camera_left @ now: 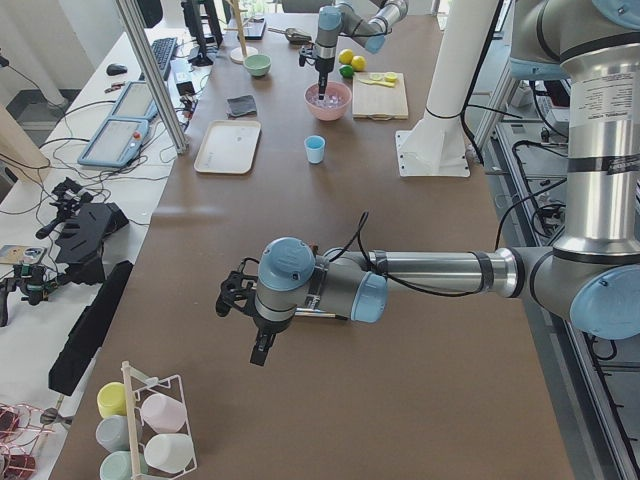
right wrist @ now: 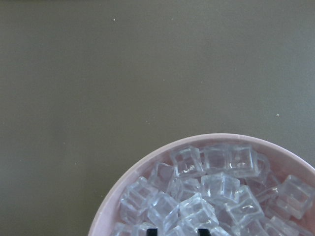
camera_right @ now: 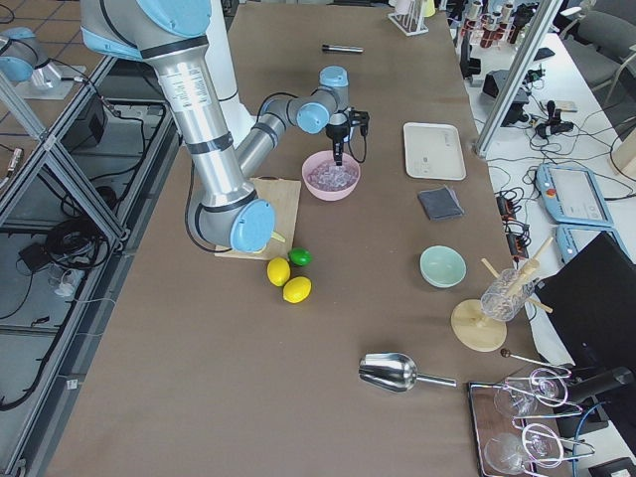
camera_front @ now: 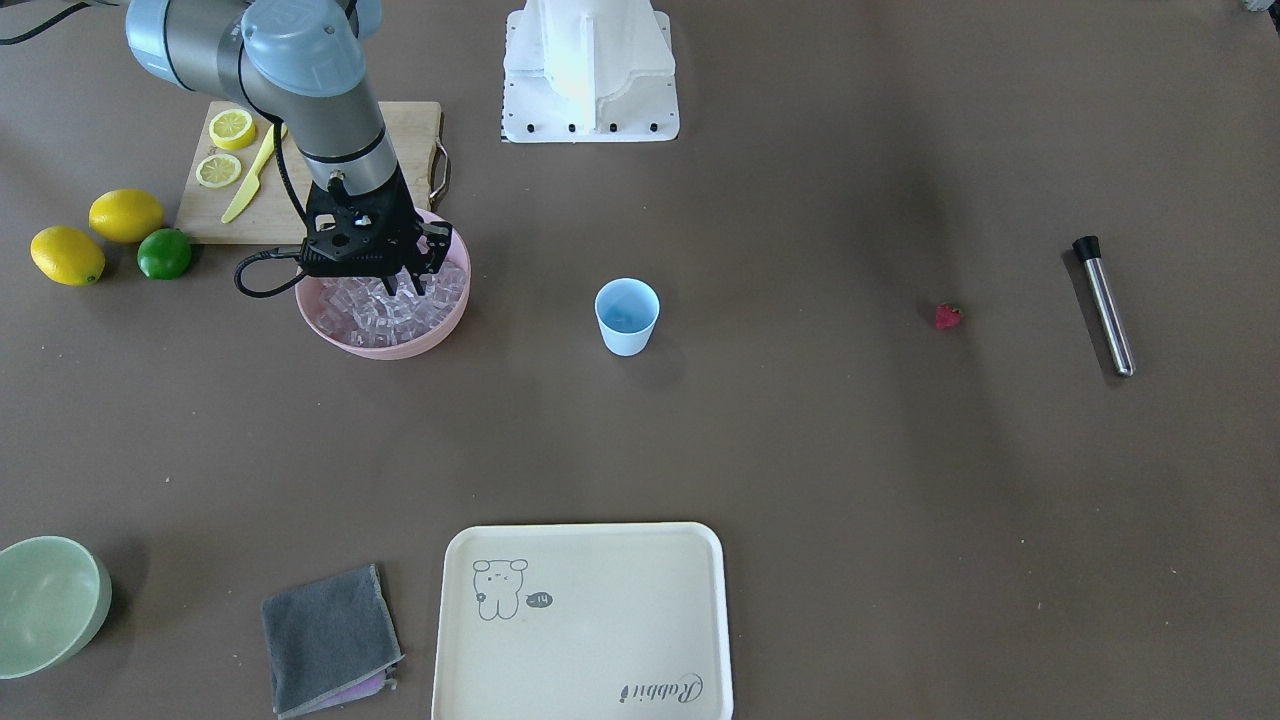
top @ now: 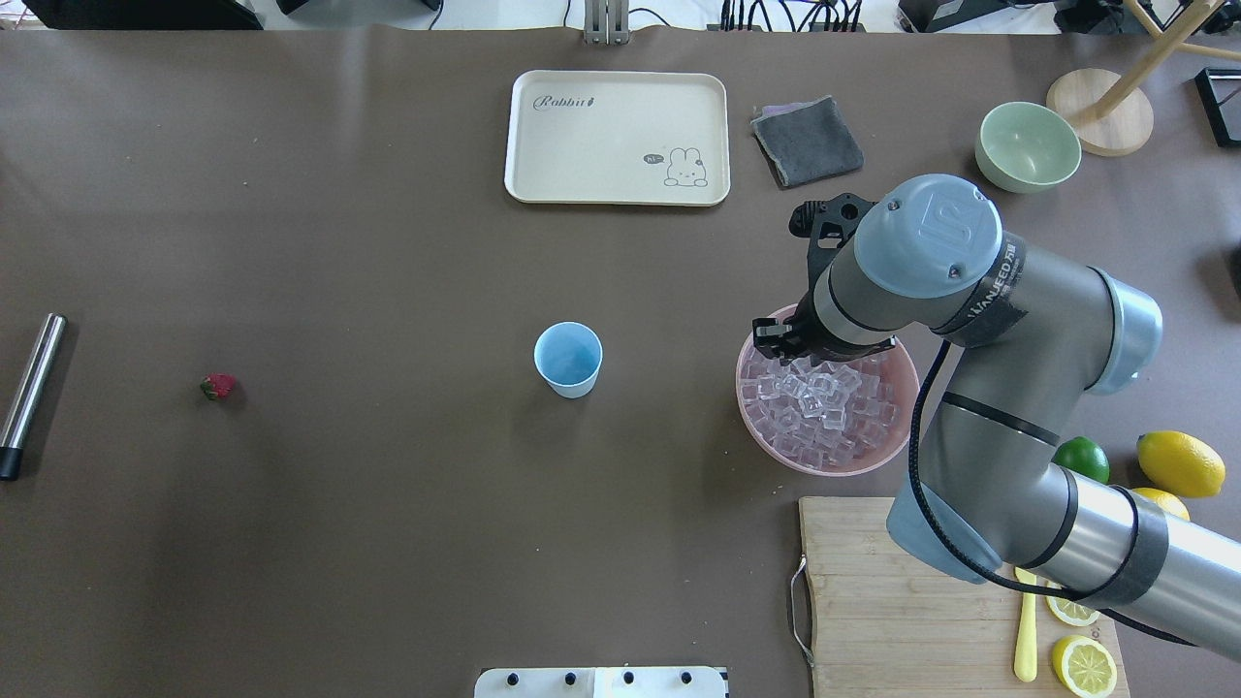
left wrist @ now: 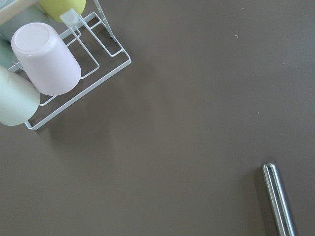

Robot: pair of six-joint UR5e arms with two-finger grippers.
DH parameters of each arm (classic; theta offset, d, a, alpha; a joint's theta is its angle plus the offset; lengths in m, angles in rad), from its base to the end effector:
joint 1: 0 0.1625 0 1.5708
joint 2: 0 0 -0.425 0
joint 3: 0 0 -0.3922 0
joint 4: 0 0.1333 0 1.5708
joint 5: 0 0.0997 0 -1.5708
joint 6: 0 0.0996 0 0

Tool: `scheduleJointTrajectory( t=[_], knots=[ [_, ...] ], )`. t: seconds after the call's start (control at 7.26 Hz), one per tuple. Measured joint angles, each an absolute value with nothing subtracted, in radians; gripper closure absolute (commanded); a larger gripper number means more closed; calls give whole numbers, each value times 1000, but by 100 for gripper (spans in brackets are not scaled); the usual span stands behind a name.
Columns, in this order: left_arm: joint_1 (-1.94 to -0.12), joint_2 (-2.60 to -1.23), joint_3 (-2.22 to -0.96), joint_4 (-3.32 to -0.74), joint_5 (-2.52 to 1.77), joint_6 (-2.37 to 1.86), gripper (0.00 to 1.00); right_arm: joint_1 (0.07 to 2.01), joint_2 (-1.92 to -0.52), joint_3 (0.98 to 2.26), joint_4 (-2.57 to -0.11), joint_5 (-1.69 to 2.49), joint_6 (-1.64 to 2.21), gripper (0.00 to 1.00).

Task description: Mash ice and strawberries in cup

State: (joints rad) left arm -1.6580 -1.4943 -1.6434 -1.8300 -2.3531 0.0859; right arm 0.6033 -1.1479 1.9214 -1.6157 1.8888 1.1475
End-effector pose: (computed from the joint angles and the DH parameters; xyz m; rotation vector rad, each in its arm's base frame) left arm -0.1041 -0.4667 0.6310 0.3085 0.7541 0.0986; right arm -0.4299 -0.4202 0.2803 0.0900 -0.7780 0.0549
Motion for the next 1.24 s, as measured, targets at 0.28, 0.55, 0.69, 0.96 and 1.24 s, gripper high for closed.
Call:
scheduleJointTrajectory(
  t=[0.28,0.55,0.69,0.96,1.24],
  knots=[
    [-1658,-1495,-1644,-1830,-2353,86,1,581,-1145,1913,-1617,1881,1140,47],
    [-1659,-1494,-1647,-1830,-2353,86,1,575,-1141,1909,-1618,1861,1041,42],
    [-1660,-1493,-1648,-1830,-2353,86,1,574,-1136,1905,-1617,1842,933,34],
    [-1662,-1487,-1648,-1830,-2353,86,1,578,-1121,1895,-1616,1803,661,34],
    [-1663,-1484,-1648,-1830,-2353,86,1,572,-1113,1888,-1616,1789,540,33]
  ],
)
